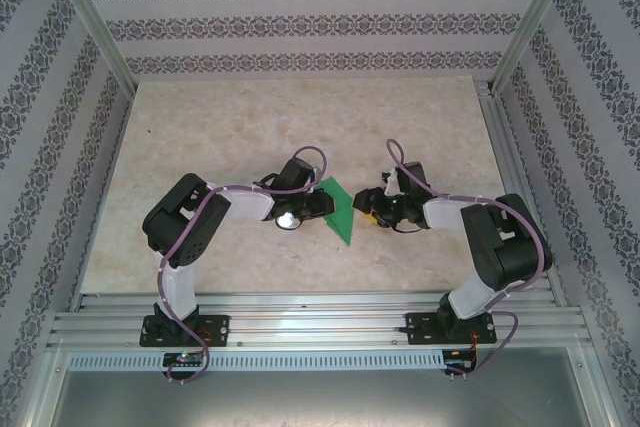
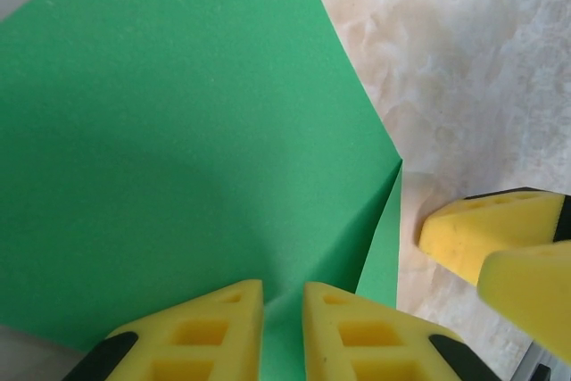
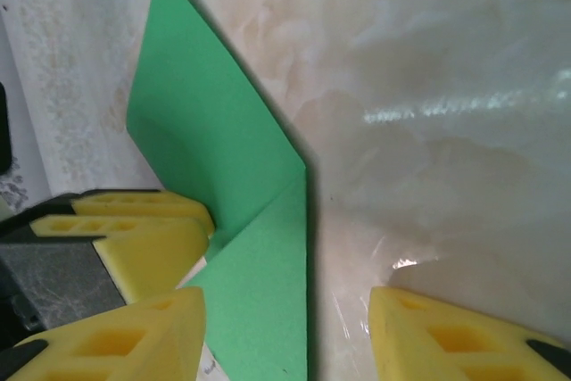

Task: Fold a paper plane with a square sheet of paper (fold left side to right side)
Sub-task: Fold the wing for the fifth time at the center of the table.

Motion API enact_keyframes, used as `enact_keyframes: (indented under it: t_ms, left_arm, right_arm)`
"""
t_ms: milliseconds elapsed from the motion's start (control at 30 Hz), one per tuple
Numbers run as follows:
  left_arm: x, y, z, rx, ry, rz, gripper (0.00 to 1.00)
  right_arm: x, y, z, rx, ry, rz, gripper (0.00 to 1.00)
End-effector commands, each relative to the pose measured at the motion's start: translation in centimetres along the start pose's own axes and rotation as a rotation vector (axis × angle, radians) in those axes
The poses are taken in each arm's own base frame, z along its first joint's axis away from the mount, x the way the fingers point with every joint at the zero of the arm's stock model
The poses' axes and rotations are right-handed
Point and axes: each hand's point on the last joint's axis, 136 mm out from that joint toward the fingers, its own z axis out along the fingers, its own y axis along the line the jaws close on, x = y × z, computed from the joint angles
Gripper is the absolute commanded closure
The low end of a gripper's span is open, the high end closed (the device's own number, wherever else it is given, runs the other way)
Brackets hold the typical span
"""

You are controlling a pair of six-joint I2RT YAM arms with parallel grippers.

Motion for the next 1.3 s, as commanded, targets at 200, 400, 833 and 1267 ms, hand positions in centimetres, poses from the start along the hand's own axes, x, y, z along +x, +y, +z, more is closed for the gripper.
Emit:
enact_keyframes:
  t_ms: [200,400,833,1267]
  left_arm:
    - [1.1,2.6,0.1,-0.069,0.024,-0.026,0.83]
    - [1.2,3.0,0.2,-0.082,0.028,-0.030,0.86]
    - [1.4,3.6,0.1,-0.108,0.031,-0.027,0.90]
    - [2.2,4.6,-0.2,-0.130,0.036,-0.027,0.94]
  right_arm:
    - [-0.4,0.5,2.7,-0.025,0.016,0.029,0.53]
    - [-0.1,1.5,3.7,-0.049,0.032,0.000,0.56]
    - [-1.1,1.7,0.0,0.114,-0.032,-0.143,0.52]
    - [-1.6,1.7,1.8,0.164,0.029,-0.172,0.48]
